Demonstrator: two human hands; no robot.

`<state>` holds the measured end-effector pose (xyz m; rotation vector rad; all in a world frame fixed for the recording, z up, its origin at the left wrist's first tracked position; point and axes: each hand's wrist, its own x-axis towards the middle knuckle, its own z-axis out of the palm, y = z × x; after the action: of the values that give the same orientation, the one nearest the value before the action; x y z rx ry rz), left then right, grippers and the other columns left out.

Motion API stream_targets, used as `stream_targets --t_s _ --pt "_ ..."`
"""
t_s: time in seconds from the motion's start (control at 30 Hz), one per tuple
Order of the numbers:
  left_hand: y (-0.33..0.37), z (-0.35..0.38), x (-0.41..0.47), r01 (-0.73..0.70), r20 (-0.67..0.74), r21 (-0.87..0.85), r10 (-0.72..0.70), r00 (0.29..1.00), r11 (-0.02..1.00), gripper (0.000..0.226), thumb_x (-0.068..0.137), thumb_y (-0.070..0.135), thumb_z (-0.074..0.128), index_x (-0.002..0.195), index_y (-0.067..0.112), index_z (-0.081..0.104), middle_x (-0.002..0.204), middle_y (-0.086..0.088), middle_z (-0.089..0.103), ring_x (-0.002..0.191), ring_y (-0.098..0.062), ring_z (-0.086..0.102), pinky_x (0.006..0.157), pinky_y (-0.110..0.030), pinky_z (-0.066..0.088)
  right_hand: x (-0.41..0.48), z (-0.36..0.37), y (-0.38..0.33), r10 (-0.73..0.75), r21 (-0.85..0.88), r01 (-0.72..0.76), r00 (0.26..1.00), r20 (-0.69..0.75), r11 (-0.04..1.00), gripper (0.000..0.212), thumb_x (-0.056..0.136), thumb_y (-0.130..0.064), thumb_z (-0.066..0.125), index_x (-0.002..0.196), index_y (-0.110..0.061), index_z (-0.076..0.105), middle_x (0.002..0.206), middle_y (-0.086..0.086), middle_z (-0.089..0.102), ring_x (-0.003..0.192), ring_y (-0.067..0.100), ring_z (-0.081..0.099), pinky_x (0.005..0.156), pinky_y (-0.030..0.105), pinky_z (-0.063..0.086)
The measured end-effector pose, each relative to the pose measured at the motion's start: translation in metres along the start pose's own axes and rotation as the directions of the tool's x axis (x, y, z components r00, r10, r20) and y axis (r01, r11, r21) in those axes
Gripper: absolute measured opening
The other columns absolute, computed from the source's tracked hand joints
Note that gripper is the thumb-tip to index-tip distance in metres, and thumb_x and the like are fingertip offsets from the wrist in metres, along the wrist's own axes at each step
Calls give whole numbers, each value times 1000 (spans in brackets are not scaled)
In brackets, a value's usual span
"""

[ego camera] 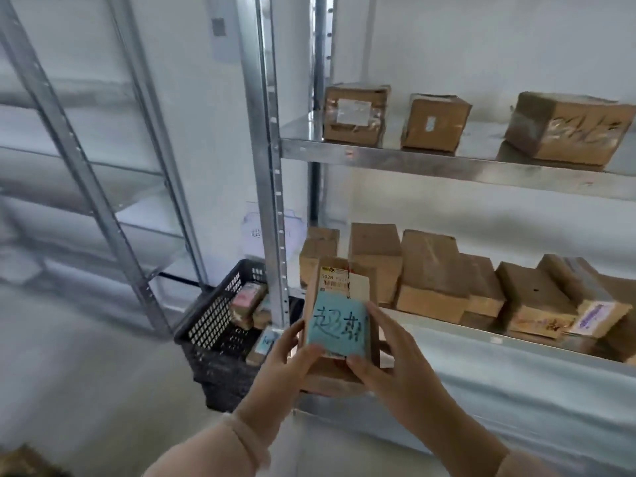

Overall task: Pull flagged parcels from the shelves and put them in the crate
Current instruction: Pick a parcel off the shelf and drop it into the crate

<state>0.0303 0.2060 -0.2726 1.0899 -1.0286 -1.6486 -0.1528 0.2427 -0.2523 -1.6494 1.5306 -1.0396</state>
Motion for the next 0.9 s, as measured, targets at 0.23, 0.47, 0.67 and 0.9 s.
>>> stream_targets --t_s 0.23,0.47,0.67,0.9 --pt "-17 -102 31 83 -208 14 -79 975 996 29 88 23 64 109 42 59 89 5 76 76 -15 74 56 -21 55 68 82 14 65 -55 -55 978 197 997 78 78 -58 66 139 -58 17 136 -29 28 126 1 34 101 32 48" --pt "-15 -191 91 149 -312 39 -130 941 988 34 92 24 57 121 40 50 90 7 76 76 -14 73 54 -18 54 149 151 18 108 -79 -85 916 385 993 75 82 -57 63 144 -51 20 140 -25 29 133 2 29 109 29 34" --pt "-25 -263 150 199 -342 22 -179 923 980 40 92 25 58 129 38 50 98 6 76 83 -15 73 57 -18 54 218 196 26 140 -135 -87 879 455 987 74 82 -58 62 144 -54 21 147 -25 28 132 -3 28 112 27 29" --pt "-62 -350 260 312 -261 -32 -309 915 950 47 83 25 67 123 40 46 98 9 75 88 -18 73 62 -22 57 286 271 65 307 -251 -216 854 420 944 71 82 -63 56 136 -67 11 147 -35 17 137 -7 13 115 32 20"
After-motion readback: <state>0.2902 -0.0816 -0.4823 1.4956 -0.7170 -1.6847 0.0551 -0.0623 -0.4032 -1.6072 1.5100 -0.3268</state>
